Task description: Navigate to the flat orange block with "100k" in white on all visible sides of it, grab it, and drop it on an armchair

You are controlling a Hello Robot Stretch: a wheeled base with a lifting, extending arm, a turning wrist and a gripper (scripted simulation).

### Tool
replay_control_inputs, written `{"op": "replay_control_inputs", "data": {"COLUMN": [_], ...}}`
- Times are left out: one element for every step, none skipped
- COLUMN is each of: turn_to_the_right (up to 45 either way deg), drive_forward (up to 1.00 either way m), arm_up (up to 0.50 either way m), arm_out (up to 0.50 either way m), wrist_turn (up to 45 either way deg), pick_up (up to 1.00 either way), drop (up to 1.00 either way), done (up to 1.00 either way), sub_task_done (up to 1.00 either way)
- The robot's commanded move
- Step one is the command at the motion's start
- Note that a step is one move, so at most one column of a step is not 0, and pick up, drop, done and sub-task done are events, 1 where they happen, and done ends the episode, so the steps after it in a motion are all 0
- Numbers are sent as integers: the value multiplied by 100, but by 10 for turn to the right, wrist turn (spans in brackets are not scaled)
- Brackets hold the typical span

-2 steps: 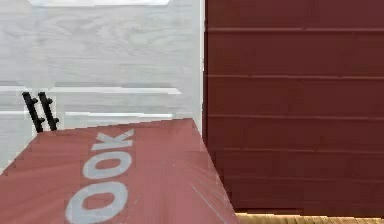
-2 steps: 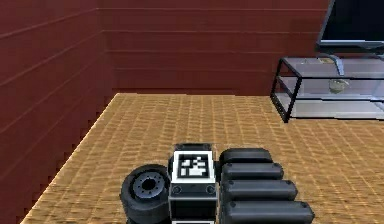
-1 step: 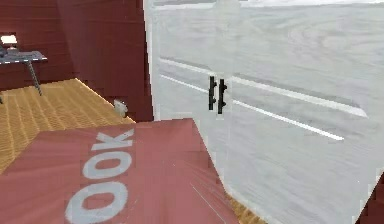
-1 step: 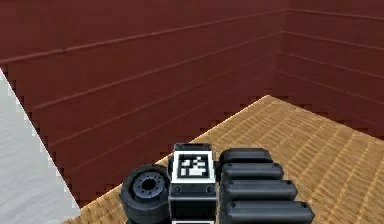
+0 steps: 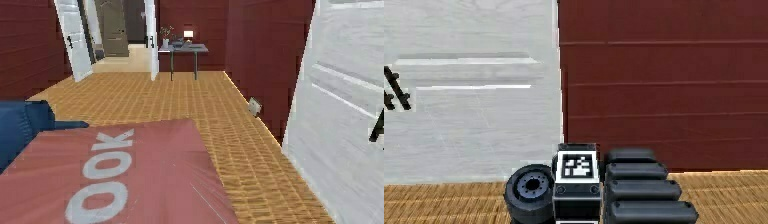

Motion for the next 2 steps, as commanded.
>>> {"op": "replay_control_inputs", "data": {"turn_to_the_right": [0,-30], "drive_forward": [100,0], "arm_up": [0,0], "arm_out": [0,0], "wrist_turn": [0,0], "pick_up": [0,0], "drop": [0,0], "done": [0,0], "sub_task_done": [0,0]}}
